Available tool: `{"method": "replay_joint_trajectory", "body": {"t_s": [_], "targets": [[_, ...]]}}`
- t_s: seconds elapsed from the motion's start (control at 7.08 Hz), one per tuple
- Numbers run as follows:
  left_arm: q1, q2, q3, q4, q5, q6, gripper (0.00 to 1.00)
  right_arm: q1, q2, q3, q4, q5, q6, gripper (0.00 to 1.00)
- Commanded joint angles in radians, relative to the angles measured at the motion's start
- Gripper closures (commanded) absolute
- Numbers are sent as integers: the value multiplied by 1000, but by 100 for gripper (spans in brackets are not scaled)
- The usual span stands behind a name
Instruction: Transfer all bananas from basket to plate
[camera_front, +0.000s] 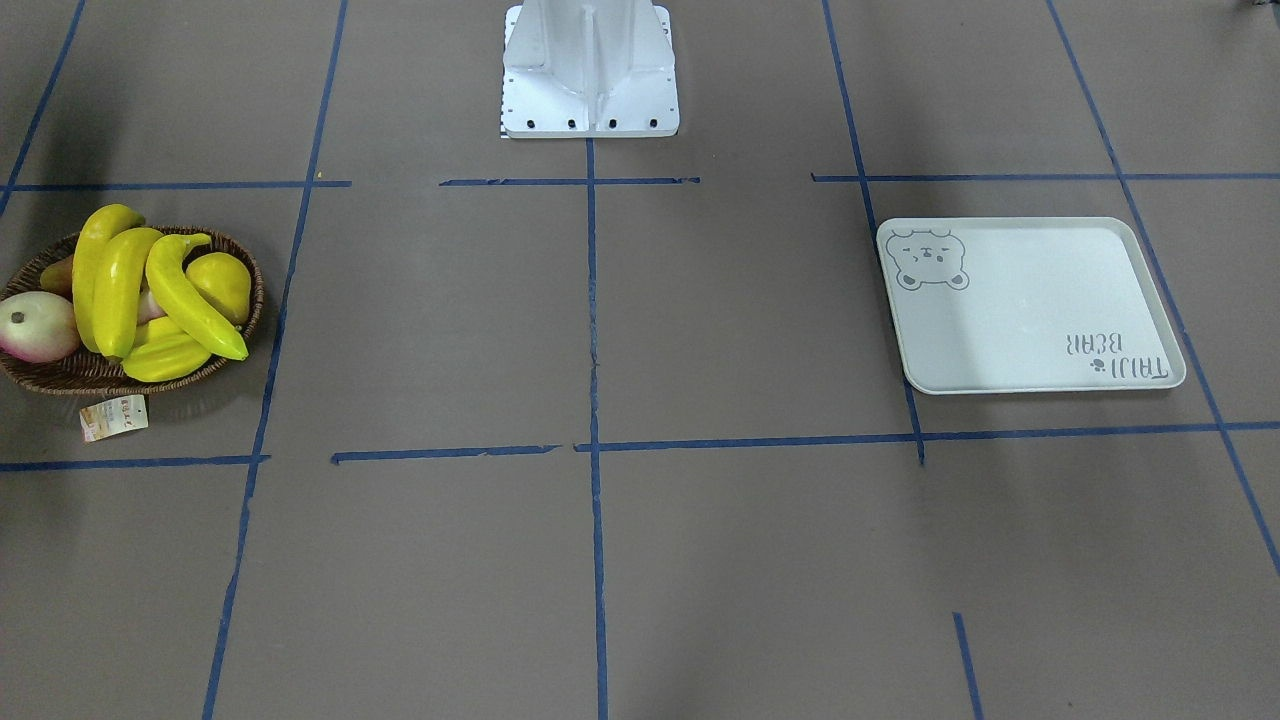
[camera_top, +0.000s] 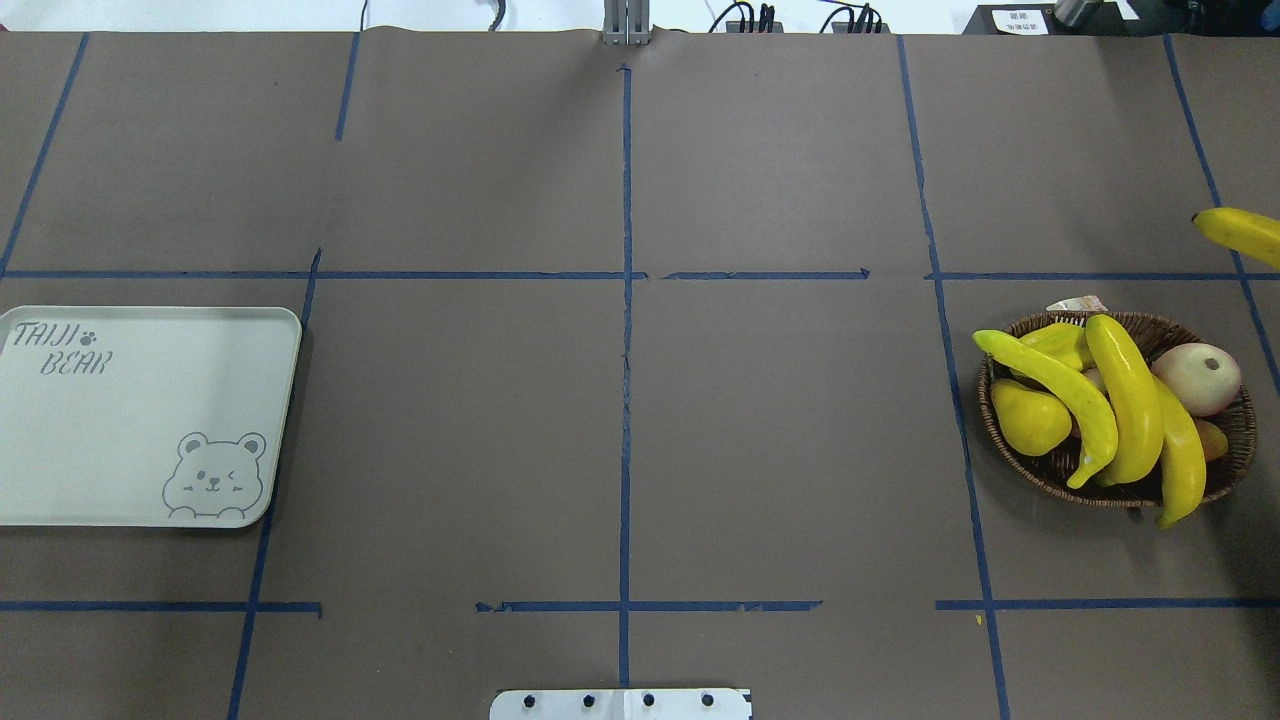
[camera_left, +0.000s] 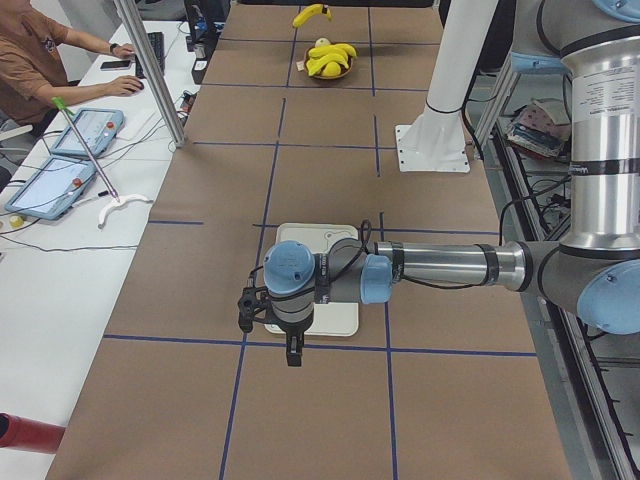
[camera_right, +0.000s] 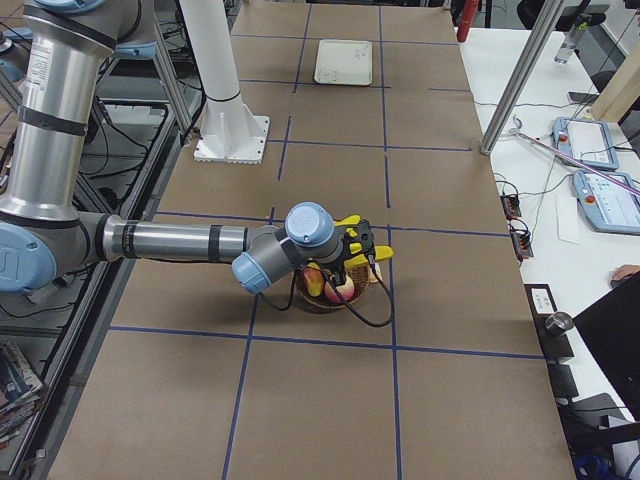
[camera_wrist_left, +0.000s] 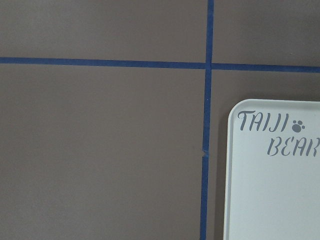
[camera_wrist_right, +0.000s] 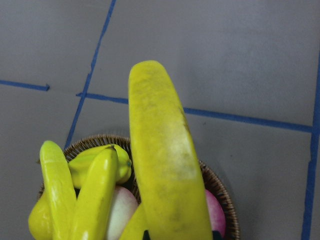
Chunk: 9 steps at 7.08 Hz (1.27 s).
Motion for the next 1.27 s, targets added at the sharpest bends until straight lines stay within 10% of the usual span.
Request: {"method": "replay_joint_trajectory", "body": {"t_s": [0.0,0.57,1.13], "targets": [[2,-9,-32,-3,-16,1,0,-88,194,2,-5,-2,211,100],[12,-87,-84,-4,-137,-103,0,-335,619,26,-257,-60,649,100],[207,-246,-135,-282,-244,-734,1,-749,790,122,-319,-509,1002,99]]}}
